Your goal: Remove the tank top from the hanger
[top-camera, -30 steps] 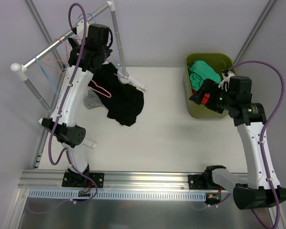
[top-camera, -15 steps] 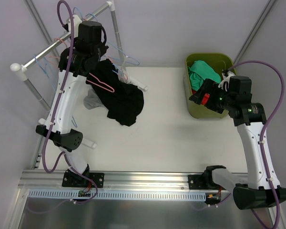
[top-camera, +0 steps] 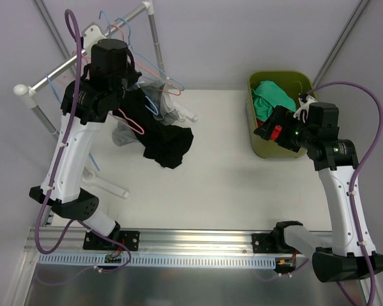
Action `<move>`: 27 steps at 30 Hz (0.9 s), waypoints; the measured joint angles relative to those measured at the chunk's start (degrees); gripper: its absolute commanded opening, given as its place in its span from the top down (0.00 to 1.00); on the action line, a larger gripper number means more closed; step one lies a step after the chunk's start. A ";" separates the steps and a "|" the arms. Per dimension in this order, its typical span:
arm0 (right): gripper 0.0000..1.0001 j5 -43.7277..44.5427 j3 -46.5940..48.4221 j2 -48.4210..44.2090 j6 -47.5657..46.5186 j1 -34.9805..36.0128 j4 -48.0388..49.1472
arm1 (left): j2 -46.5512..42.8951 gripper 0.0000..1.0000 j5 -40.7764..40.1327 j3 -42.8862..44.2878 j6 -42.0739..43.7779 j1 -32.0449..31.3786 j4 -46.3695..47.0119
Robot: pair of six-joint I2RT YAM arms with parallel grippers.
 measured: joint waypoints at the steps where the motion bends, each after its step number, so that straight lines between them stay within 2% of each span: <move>1: 0.01 0.00 -0.02 0.00 0.00 0.00 0.00 | -0.87 1.00 -0.24 -1.11 0.31 -0.79 0.04; 17: 0.00 -1.66 -0.46 0.20 0.68 0.00 1.55 | -17.97 1.00 -0.37 -19.45 -0.96 -14.16 -0.26; 24: 0.01 -5.35 -0.92 0.55 0.33 0.02 3.69 | -26.36 1.00 4.24 -28.39 -3.43 -22.08 -0.15; 27: 0.01 -9.68 -1.40 1.01 -0.44 0.13 5.99 | -29.46 1.00 7.63 -31.89 -3.63 -25.42 -0.13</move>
